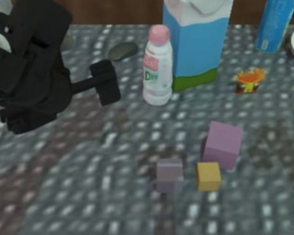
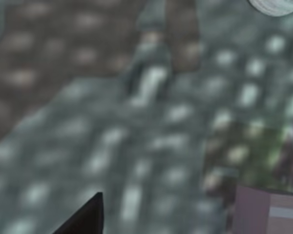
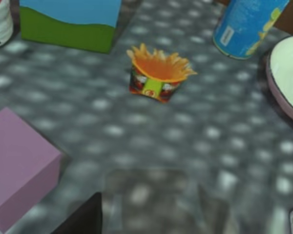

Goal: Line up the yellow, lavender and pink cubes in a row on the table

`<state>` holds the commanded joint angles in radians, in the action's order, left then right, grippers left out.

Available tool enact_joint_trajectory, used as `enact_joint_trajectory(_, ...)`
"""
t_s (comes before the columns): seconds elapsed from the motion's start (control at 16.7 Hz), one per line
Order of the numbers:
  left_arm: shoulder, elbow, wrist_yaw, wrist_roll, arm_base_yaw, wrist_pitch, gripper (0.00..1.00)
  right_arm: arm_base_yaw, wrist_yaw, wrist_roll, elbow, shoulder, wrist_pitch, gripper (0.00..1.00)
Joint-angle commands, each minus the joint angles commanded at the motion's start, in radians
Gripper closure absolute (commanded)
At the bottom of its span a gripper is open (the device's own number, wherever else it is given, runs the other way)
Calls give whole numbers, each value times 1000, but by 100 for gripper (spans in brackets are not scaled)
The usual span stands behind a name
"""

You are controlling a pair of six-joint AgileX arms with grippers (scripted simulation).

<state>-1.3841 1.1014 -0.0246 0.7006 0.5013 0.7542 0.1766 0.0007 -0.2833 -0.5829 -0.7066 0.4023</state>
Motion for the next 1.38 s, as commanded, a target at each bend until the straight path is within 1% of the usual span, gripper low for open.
enact_joint_trajectory(0.18,328,-273,-1,-112,-130,-154,0,67,0,-109,-218,-324,163,0)
enact_joint_trajectory(0.42,737,-620,0,-296,-290,-358,0,156,-2,-251,-501,-741,376,0)
enact_joint_trajectory(0.72,1121,-932,12,-523,-436,-582,0,246,-3,-396,-795,-1116,581,0)
enact_joint_trajectory(0.9,1282,-1044,20,-632,-492,-687,0,284,-1,-456,-926,-1261,659,0)
enact_joint_trajectory(1.02,1353,-1085,23,-680,-513,-734,0,299,0,-481,-983,-1323,689,0)
enact_joint_trajectory(1.14,1384,-1101,25,-701,-521,-754,0,306,1,-493,-1007,-1350,702,0)
enact_joint_trajectory(1.38,1384,-1101,25,-701,-521,-754,0,306,1,-493,-1007,-1350,702,0)
